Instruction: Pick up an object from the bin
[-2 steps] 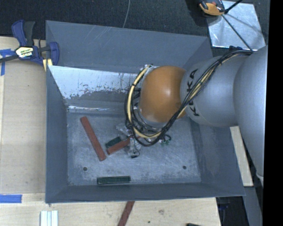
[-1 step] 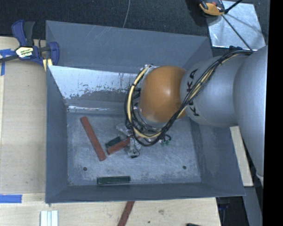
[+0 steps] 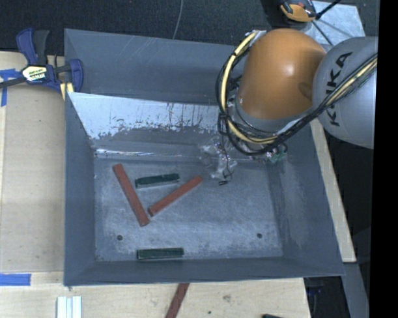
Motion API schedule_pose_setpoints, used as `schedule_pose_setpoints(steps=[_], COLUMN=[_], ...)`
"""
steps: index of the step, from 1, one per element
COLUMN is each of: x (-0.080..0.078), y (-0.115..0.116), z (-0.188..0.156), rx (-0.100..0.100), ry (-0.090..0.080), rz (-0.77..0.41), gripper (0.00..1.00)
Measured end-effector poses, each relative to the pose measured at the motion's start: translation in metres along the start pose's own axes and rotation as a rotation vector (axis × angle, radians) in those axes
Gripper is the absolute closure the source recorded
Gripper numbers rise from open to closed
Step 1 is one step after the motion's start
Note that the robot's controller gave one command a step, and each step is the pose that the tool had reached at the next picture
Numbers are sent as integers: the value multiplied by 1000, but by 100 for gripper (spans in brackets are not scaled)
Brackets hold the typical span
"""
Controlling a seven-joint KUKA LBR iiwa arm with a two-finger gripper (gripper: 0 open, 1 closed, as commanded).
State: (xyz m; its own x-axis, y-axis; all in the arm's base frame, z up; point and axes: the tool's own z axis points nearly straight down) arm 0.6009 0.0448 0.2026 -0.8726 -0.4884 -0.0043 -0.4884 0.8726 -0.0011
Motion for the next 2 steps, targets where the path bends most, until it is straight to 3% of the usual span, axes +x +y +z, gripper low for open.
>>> schedule_pose_setpoints(steps=[1,2], x=[0,0], y=[0,0], z=[0,0], rx=[-1,-1], ry=[1,1], rz=[1,2], gripper=[0,0])
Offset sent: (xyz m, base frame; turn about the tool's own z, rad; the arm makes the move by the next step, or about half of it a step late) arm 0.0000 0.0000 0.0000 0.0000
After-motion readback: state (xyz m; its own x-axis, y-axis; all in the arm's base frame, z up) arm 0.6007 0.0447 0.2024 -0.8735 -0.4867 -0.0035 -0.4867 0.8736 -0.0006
